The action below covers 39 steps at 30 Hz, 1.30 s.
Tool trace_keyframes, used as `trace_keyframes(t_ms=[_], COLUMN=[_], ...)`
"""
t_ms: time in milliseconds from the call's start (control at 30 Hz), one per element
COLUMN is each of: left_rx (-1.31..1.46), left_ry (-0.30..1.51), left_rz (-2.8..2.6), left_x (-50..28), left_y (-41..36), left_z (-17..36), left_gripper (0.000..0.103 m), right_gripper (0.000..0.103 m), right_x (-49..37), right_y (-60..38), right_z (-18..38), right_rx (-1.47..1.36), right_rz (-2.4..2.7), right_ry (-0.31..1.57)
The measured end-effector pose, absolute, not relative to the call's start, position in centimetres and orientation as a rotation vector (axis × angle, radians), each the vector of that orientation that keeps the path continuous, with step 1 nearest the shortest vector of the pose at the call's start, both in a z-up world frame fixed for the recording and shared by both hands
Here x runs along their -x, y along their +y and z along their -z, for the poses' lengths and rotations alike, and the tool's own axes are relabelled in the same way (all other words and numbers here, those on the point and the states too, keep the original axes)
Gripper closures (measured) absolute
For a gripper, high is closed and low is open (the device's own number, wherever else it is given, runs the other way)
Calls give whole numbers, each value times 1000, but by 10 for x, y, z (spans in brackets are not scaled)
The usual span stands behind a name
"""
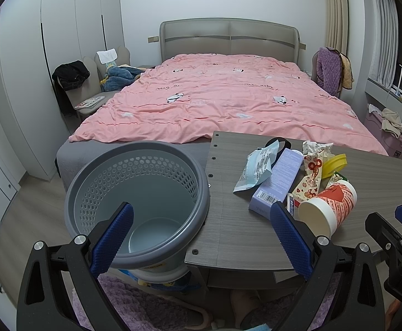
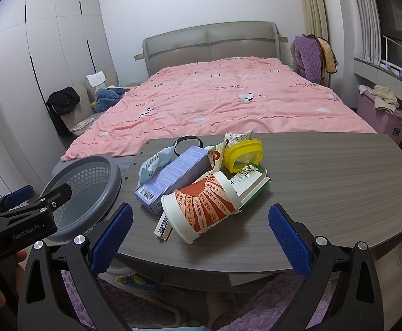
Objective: Collect trash
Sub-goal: 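Grasp the orange-and-white paper cup with the right gripper and lift it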
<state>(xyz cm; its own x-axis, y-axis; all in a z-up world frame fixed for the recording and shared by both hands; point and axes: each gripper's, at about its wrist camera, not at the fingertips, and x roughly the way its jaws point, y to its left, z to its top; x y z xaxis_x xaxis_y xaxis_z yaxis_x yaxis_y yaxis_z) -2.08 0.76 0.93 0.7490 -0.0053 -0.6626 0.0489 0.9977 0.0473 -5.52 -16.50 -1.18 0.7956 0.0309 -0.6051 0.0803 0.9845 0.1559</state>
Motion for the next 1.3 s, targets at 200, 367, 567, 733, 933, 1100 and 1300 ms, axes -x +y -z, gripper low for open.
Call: trace_keyframes(t_ms=[200,367,567,733,933,1100,1300], left_rx=[-62,-59,-58,-48,-43,-38,-40], left_ry=[733,754,787,811,840,847,850], left_rz=[16,9,4,-13,-15,-8,4], left_x=[18,10,-2,-11,-20,-23,-23], left_y=[11,13,13,18,16,15,13], left_z=[-4,3,13,21,31,34,36], left_gripper=[8,8,8,8,8,8,8], right_gripper=[6,6,6,6,6,6,6], right_x=[47,41,25,11,-10,-20,-27], right_y=[-178,-190,-177,-167,-171,-172,-173], right_z=[23,33,45,54,66,71,72], right_rx=[-204,-213,-135,-61,-28,-12,-20], right_rz=[2,-4,-90,-121,-135,-158,-167], right_ry=[682,706,746,770,829,849,855])
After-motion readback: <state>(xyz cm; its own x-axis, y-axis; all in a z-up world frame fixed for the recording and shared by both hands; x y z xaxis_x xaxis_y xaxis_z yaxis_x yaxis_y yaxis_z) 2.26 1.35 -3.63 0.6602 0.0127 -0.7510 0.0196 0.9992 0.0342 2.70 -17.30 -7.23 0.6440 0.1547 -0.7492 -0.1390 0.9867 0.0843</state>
